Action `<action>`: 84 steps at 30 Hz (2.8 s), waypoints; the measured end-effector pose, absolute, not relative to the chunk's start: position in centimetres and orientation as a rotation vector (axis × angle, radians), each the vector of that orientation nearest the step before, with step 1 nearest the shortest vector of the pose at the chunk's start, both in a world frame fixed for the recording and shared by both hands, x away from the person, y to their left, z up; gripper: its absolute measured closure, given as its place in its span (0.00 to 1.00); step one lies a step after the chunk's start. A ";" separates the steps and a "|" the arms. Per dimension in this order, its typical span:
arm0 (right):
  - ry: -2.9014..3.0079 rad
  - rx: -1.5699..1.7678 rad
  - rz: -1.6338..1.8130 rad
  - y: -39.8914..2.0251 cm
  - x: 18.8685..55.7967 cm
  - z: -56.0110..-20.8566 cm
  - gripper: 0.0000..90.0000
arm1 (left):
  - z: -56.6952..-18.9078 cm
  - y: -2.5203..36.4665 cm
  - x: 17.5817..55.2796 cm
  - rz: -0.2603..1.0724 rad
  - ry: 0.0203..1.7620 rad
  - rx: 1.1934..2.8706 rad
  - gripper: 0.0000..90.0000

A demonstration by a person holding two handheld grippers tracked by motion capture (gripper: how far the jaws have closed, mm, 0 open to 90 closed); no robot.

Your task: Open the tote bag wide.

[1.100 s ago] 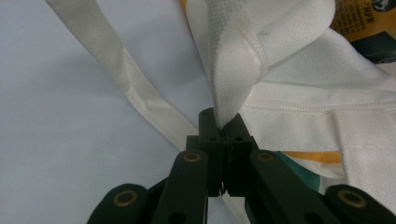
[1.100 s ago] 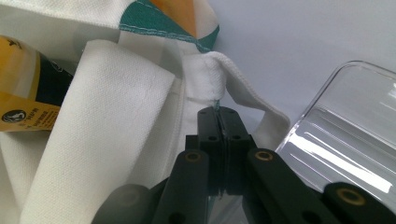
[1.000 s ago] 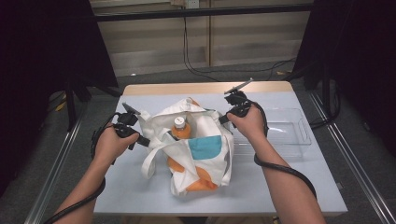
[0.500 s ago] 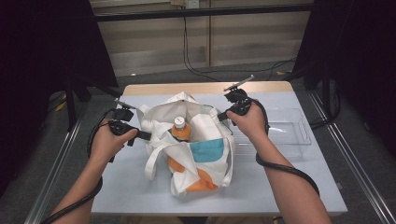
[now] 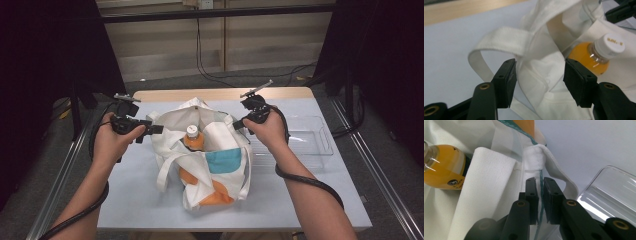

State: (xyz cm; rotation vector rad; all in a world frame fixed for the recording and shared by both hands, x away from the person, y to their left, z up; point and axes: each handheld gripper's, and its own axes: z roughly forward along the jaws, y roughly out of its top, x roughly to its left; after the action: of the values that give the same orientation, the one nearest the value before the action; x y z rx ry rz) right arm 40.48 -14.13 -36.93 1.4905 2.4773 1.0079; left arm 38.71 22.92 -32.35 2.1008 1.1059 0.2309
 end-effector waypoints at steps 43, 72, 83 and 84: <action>2.478 1.479 1.011 -14.2 40.3 -36.9 0.97 | -34.4 21.4 42.3 0.309 1.040 2.130 0.84; 2.435 1.447 1.061 -12.9 40.0 -36.5 0.32 | -34.3 21.4 42.2 0.264 1.075 2.133 0.87; 2.494 1.421 1.022 -12.1 39.9 -37.5 0.73 | -35.0 21.6 42.3 0.248 1.108 2.092 0.88; 2.495 1.415 1.012 -12.2 39.9 -37.6 0.76 | -35.0 21.7 42.3 0.246 1.099 2.110 0.88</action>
State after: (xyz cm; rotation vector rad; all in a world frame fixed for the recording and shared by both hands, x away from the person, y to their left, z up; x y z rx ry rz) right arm 39.87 -12.16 -37.63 1.4151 2.4951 1.0116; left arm 42.32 21.73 -34.97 2.1096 1.0993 0.2458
